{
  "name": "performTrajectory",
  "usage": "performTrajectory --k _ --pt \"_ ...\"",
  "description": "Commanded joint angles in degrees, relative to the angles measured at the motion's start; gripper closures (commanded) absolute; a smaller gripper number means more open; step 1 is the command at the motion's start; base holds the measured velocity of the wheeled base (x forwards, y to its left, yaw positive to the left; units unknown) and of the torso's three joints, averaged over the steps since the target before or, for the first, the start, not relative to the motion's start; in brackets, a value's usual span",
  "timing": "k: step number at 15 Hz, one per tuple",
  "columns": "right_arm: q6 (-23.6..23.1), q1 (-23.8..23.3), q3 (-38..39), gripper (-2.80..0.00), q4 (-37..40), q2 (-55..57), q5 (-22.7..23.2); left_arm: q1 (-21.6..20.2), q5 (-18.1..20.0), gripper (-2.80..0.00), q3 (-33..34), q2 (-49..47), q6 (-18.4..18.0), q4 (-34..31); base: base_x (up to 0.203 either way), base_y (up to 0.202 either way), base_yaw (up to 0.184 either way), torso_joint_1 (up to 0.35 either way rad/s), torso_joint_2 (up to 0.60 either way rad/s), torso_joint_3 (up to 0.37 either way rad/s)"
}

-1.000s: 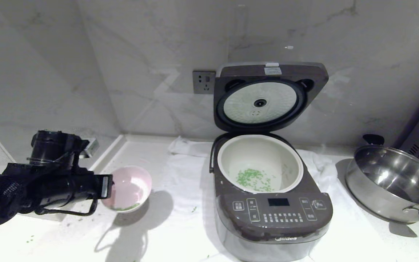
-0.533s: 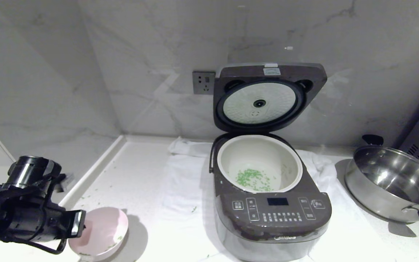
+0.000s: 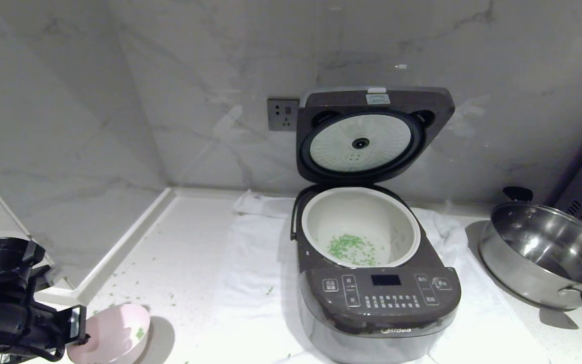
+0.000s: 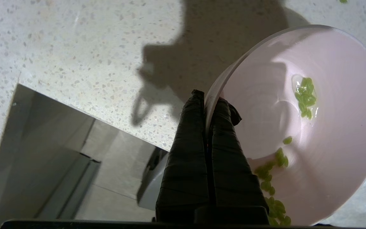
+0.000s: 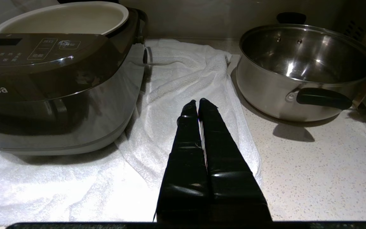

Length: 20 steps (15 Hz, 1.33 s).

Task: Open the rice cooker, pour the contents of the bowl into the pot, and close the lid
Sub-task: Place the bowl on the table

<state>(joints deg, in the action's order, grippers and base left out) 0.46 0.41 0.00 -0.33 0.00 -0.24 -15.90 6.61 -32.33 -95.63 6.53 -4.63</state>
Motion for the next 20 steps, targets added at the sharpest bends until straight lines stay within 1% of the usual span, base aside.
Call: performTrajectory --k 1,3,5,6,7,9,10,11,12,19,20 --pt "-0.02 0.02 0.09 0.00 -0.01 -0.01 -0.02 -4.98 1.46 0.00 0.12 -1.85 -0.03 0.02 0.000 0.000 0.000 0.000 0.00 0.000" --pt "-0.02 0.02 0.09 0.00 -0.02 -0.01 -0.02 -6.76 1.55 0.00 1.02 -2.73 -0.48 0.07 0.000 0.000 0.000 0.000 0.00 0.000" --pt "-0.02 0.02 0.09 0.00 -0.02 0.00 -0.02 -7.47 1.43 0.00 1.46 -4.97 -0.64 1.44 0.000 0.000 0.000 0.000 0.00 0.000" --pt "-0.02 0.02 0.09 0.00 -0.02 0.00 -0.02 -7.87 1.26 0.00 2.09 -6.98 -0.64 4.18 0.000 0.000 0.000 0.000 0.00 0.000" --pt "-0.02 0.02 0.09 0.00 0.01 -0.03 -0.02 -8.14 0.70 0.00 3.36 -9.37 -0.64 8.32 0.000 0.000 0.000 0.000 0.00 0.000" --pt "-0.02 0.02 0.09 0.00 -0.02 -0.01 -0.02 -8.48 -0.75 0.00 6.66 -13.59 -0.39 18.38 0.000 0.000 0.000 0.000 0.00 0.000" --pt "-0.02 0.02 0.09 0.00 -0.02 0.00 -0.02 -9.26 -0.76 0.00 7.99 -14.81 -0.23 23.88 0.000 0.000 0.000 0.000 0.00 0.000" --pt "-0.02 0.02 0.09 0.00 0.00 -0.09 -0.02 -9.98 -0.68 0.00 9.30 -15.78 -0.10 28.05 0.000 0.000 0.000 0.000 0.00 0.000" --pt "-0.02 0.02 0.09 0.00 0.06 -0.09 -0.02 -10.27 -0.64 0.00 10.18 -16.56 -0.04 30.03 0.000 0.000 0.000 0.000 0.00 0.000" --pt "-0.02 0.02 0.09 0.00 -0.02 -0.01 -0.02 -10.20 -0.46 0.00 10.08 -16.24 0.06 30.11 0.000 0.000 0.000 0.000 0.00 0.000" --pt "-0.02 0.02 0.09 0.00 0.06 0.00 -0.02 -10.20 -0.46 -2.80 9.92 -15.77 0.03 30.11 0.000 0.000 0.000 0.000 0.00 0.000"
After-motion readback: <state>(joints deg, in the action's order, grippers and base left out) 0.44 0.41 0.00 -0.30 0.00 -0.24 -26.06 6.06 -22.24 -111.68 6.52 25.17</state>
